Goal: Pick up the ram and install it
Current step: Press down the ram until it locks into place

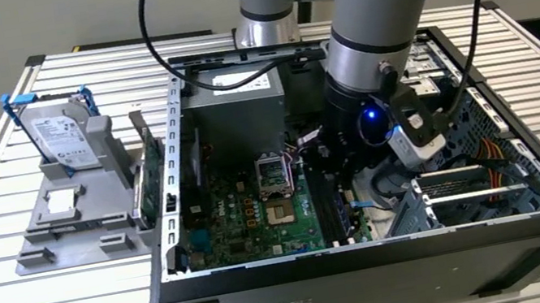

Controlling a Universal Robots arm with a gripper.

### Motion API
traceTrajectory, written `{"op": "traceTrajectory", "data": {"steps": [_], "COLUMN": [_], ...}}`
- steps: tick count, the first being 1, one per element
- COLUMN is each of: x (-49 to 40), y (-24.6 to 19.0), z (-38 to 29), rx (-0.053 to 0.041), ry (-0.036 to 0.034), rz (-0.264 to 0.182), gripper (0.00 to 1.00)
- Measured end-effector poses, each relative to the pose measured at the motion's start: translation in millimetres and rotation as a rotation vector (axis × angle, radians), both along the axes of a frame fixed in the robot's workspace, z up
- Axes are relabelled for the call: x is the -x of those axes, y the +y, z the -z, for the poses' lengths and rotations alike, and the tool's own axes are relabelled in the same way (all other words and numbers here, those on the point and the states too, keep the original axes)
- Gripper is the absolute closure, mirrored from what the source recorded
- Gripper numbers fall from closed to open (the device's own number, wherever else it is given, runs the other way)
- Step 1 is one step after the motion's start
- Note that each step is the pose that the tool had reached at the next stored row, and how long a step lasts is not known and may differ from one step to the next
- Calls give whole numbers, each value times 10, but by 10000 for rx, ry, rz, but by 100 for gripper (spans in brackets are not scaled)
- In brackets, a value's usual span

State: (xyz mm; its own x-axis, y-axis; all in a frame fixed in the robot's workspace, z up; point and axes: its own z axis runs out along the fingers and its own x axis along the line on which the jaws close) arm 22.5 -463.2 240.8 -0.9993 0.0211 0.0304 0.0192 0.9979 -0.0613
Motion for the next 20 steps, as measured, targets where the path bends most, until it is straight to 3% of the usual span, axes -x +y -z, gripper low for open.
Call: {"op": "traceTrajectory", "data": {"steps": [20], "x": [0], "y": [-2], "z": [-1], "rx": [-54], "ry": [1], "rz": [-60], "gripper": [100]}}
